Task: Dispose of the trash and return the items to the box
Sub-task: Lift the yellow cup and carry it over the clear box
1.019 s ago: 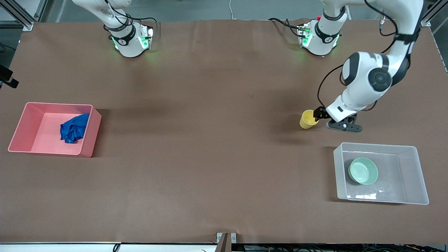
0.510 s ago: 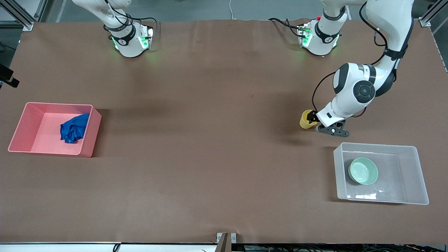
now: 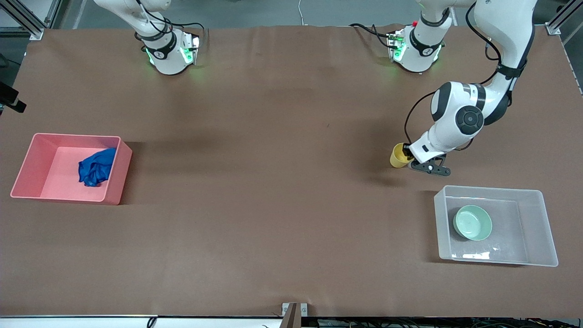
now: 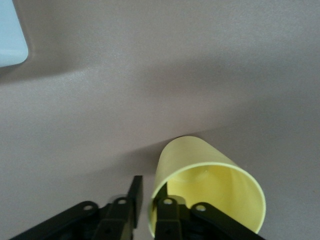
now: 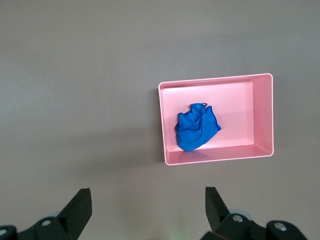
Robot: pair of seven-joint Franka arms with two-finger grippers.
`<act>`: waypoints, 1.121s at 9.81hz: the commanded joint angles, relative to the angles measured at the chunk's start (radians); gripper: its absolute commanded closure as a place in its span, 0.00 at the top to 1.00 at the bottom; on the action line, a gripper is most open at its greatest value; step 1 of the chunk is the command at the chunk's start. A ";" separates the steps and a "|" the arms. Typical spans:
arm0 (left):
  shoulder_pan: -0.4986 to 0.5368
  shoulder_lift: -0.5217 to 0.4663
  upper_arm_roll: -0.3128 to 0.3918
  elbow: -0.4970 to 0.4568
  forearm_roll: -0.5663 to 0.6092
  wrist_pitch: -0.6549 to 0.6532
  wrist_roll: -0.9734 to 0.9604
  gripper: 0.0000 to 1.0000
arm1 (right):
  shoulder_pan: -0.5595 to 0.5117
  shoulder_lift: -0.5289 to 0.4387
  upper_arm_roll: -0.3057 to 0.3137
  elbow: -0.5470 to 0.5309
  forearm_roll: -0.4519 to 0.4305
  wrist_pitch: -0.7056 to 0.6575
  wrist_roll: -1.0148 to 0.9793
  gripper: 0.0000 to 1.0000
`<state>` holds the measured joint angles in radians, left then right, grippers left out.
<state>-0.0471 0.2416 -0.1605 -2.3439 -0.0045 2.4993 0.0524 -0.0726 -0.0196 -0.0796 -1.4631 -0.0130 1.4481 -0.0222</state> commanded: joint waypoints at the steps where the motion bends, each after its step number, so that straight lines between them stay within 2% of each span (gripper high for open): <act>1: 0.006 0.005 -0.021 -0.018 0.024 0.000 -0.013 0.00 | -0.015 0.001 0.008 0.009 0.016 -0.011 0.007 1.00; 3: 0.006 -0.033 -0.021 -0.011 0.024 -0.074 -0.003 0.00 | -0.016 0.001 0.008 0.007 0.016 -0.008 0.004 1.00; 5: 0.006 -0.058 -0.021 0.058 0.024 -0.155 0.003 0.00 | -0.018 0.001 0.008 0.004 0.018 0.020 0.001 1.00; 7: 0.010 -0.053 -0.010 0.240 0.023 -0.334 0.015 0.00 | -0.015 0.001 0.008 0.004 0.018 0.017 0.001 1.00; 9: 0.013 0.003 0.015 0.482 0.021 -0.518 0.015 0.00 | -0.013 0.001 0.008 0.004 0.018 0.014 0.001 1.00; 11: 0.012 0.063 0.088 0.618 0.015 -0.542 0.017 0.00 | -0.013 0.001 0.008 0.004 0.018 0.012 0.001 1.00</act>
<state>-0.0376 0.1995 -0.1074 -1.8245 -0.0036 1.9777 0.0594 -0.0729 -0.0187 -0.0799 -1.4631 -0.0128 1.4639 -0.0224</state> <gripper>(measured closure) 0.965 0.000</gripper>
